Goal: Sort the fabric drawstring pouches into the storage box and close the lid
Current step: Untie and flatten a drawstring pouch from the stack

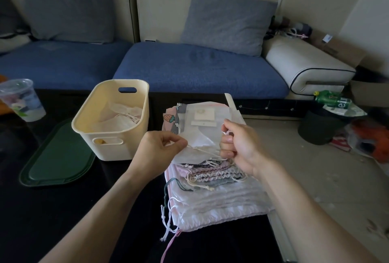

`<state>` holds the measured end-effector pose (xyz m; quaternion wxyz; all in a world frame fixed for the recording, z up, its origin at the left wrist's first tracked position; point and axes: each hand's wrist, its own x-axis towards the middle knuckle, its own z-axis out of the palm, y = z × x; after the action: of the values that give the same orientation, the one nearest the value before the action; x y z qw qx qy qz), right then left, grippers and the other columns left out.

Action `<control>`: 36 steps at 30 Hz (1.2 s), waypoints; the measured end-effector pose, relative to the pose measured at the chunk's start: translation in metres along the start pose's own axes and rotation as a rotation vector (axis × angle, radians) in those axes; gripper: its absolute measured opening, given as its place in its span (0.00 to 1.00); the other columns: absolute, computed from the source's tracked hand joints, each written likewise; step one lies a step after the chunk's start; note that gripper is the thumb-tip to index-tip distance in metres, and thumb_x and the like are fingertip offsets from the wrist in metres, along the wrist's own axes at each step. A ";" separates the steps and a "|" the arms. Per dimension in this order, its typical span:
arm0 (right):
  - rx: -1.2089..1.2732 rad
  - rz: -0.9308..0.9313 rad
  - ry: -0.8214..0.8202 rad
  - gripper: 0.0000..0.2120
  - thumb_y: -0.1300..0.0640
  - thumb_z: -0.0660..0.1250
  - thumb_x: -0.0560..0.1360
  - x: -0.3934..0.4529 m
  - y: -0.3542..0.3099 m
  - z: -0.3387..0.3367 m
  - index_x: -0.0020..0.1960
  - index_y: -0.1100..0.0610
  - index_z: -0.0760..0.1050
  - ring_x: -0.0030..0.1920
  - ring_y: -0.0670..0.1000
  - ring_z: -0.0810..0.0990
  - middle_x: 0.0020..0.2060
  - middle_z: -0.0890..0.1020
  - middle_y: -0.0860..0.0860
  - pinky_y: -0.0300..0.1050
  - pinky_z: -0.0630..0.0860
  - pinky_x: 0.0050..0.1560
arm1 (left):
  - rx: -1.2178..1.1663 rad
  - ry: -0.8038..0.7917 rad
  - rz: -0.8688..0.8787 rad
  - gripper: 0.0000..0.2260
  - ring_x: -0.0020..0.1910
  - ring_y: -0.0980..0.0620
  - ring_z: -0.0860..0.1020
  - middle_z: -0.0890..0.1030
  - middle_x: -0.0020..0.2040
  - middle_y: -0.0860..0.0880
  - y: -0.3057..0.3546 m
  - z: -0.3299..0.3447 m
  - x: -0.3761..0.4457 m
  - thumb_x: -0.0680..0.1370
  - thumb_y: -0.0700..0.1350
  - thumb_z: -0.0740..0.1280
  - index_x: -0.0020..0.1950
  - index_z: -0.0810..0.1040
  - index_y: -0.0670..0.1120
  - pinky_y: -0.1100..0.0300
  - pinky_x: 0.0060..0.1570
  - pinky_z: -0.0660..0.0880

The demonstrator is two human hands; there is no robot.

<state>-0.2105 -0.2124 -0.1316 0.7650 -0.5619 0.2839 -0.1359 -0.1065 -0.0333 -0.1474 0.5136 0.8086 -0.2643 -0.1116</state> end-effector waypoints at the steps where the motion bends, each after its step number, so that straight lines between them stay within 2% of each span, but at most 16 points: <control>1: -0.053 -0.011 -0.001 0.14 0.57 0.57 0.84 0.001 0.002 0.001 0.40 0.55 0.65 0.25 0.46 0.54 0.26 0.58 0.48 0.39 0.54 0.26 | 0.005 0.017 0.005 0.04 0.42 0.55 0.81 0.85 0.40 0.50 0.000 0.000 -0.001 0.75 0.48 0.74 0.42 0.86 0.50 0.64 0.40 0.77; 5: -0.224 -0.101 0.005 0.09 0.59 0.60 0.83 0.003 0.002 0.000 0.43 0.56 0.69 0.25 0.45 0.59 0.27 0.62 0.48 0.38 0.60 0.24 | 0.073 0.017 0.010 0.07 0.42 0.54 0.82 0.85 0.39 0.51 -0.004 0.003 0.001 0.77 0.50 0.72 0.41 0.85 0.51 0.56 0.45 0.79; 7: -0.384 -0.193 0.009 0.02 0.57 0.62 0.83 0.003 0.000 -0.002 0.54 0.54 0.72 0.30 0.46 0.69 0.31 0.71 0.49 0.41 0.69 0.31 | 0.133 -0.014 0.019 0.09 0.43 0.58 0.81 0.84 0.39 0.53 -0.008 0.003 0.001 0.78 0.51 0.71 0.40 0.84 0.50 0.58 0.45 0.79; 9: -0.578 -0.248 0.048 0.13 0.54 0.65 0.81 0.007 0.000 -0.009 0.65 0.52 0.70 0.44 0.47 0.78 0.43 0.79 0.48 0.44 0.75 0.48 | 0.188 -0.031 0.019 0.09 0.43 0.60 0.81 0.84 0.40 0.55 -0.010 0.002 0.001 0.78 0.51 0.70 0.40 0.83 0.49 0.63 0.42 0.75; 11: -0.737 -0.302 0.163 0.23 0.51 0.69 0.78 0.010 0.002 -0.017 0.71 0.51 0.68 0.58 0.48 0.78 0.58 0.78 0.49 0.44 0.72 0.61 | 0.233 -0.044 0.010 0.10 0.43 0.63 0.80 0.84 0.39 0.55 -0.012 0.000 0.000 0.78 0.51 0.70 0.40 0.83 0.48 0.68 0.39 0.72; 13: -0.847 -0.434 0.201 0.23 0.53 0.72 0.76 0.006 0.002 -0.019 0.70 0.52 0.72 0.64 0.47 0.75 0.63 0.76 0.49 0.38 0.68 0.64 | 0.253 -0.070 0.011 0.10 0.43 0.62 0.80 0.83 0.38 0.55 -0.013 0.000 -0.001 0.78 0.51 0.70 0.39 0.82 0.48 0.68 0.39 0.72; 15: -0.942 -0.546 0.082 0.15 0.52 0.73 0.75 0.000 0.002 -0.017 0.60 0.51 0.79 0.63 0.45 0.75 0.60 0.78 0.46 0.34 0.67 0.62 | 0.214 -0.090 0.011 0.11 0.42 0.62 0.80 0.83 0.37 0.54 -0.012 0.001 -0.002 0.78 0.51 0.70 0.39 0.82 0.48 0.67 0.41 0.72; 16: -0.990 -0.555 -0.018 0.13 0.49 0.75 0.73 -0.003 0.004 -0.015 0.57 0.49 0.80 0.62 0.44 0.75 0.58 0.79 0.44 0.36 0.68 0.63 | 0.192 -0.096 0.002 0.11 0.41 0.62 0.79 0.83 0.37 0.54 -0.011 0.003 -0.003 0.78 0.51 0.69 0.39 0.81 0.48 0.67 0.40 0.72; 18: -1.093 -0.485 -0.204 0.16 0.44 0.77 0.70 -0.010 0.009 -0.006 0.55 0.47 0.81 0.60 0.42 0.75 0.57 0.80 0.43 0.41 0.71 0.62 | 0.161 -0.100 -0.032 0.11 0.41 0.62 0.79 0.82 0.38 0.53 -0.008 0.006 -0.004 0.79 0.50 0.68 0.39 0.81 0.46 0.67 0.39 0.71; 20: -1.145 -0.435 -0.284 0.16 0.46 0.78 0.69 -0.010 0.019 0.000 0.54 0.48 0.82 0.55 0.42 0.78 0.53 0.81 0.42 0.40 0.74 0.55 | 0.106 -0.109 -0.080 0.11 0.42 0.61 0.79 0.83 0.40 0.53 -0.005 0.007 -0.004 0.79 0.48 0.68 0.41 0.81 0.45 0.68 0.39 0.70; 23: -1.111 -0.463 -0.288 0.08 0.54 0.76 0.74 -0.007 0.028 0.002 0.53 0.53 0.84 0.46 0.40 0.82 0.46 0.85 0.44 0.36 0.76 0.48 | 0.143 -0.127 -0.078 0.11 0.41 0.60 0.79 0.82 0.40 0.53 -0.003 0.003 -0.005 0.80 0.49 0.66 0.42 0.81 0.45 0.68 0.38 0.70; 27: -1.133 -0.436 -0.264 0.07 0.54 0.73 0.76 -0.003 0.028 0.002 0.53 0.51 0.85 0.44 0.43 0.84 0.45 0.87 0.45 0.45 0.81 0.51 | 0.423 -0.122 -0.033 0.13 0.37 0.52 0.78 0.81 0.38 0.49 -0.006 -0.008 -0.007 0.81 0.52 0.64 0.43 0.78 0.44 0.58 0.36 0.72; 30: -1.190 -0.408 -0.303 0.07 0.52 0.71 0.78 -0.005 0.029 0.005 0.54 0.50 0.85 0.45 0.43 0.83 0.47 0.87 0.44 0.48 0.81 0.51 | 0.621 -0.174 -0.105 0.15 0.43 0.44 0.79 0.80 0.42 0.46 -0.009 -0.013 -0.007 0.83 0.52 0.60 0.47 0.78 0.42 0.54 0.41 0.72; 32: -1.224 -0.394 -0.338 0.08 0.52 0.69 0.79 -0.006 0.030 0.008 0.54 0.49 0.85 0.47 0.43 0.83 0.49 0.86 0.44 0.47 0.80 0.51 | 0.576 -0.213 -0.138 0.15 0.41 0.42 0.76 0.77 0.40 0.44 -0.007 -0.012 -0.008 0.83 0.48 0.59 0.42 0.74 0.40 0.54 0.40 0.70; 34: -1.272 -0.358 -0.369 0.09 0.53 0.67 0.80 -0.008 0.030 0.012 0.54 0.50 0.85 0.47 0.46 0.82 0.49 0.86 0.45 0.46 0.79 0.50 | 0.427 -0.200 -0.165 0.17 0.33 0.47 0.69 0.71 0.33 0.45 -0.003 -0.008 -0.009 0.83 0.45 0.58 0.35 0.67 0.39 0.56 0.35 0.66; 36: -1.332 -0.321 -0.382 0.09 0.54 0.65 0.80 -0.010 0.030 0.016 0.52 0.51 0.85 0.46 0.48 0.82 0.46 0.86 0.47 0.46 0.79 0.47 | 0.300 -0.160 -0.210 0.19 0.27 0.51 0.69 0.70 0.30 0.44 0.002 -0.005 -0.009 0.82 0.46 0.58 0.39 0.70 0.32 0.61 0.30 0.66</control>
<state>-0.2120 -0.1848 -0.1537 0.2659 -0.9589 0.0811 0.0564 -0.1124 -0.0253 -0.1445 0.3504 0.8877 -0.2320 -0.1879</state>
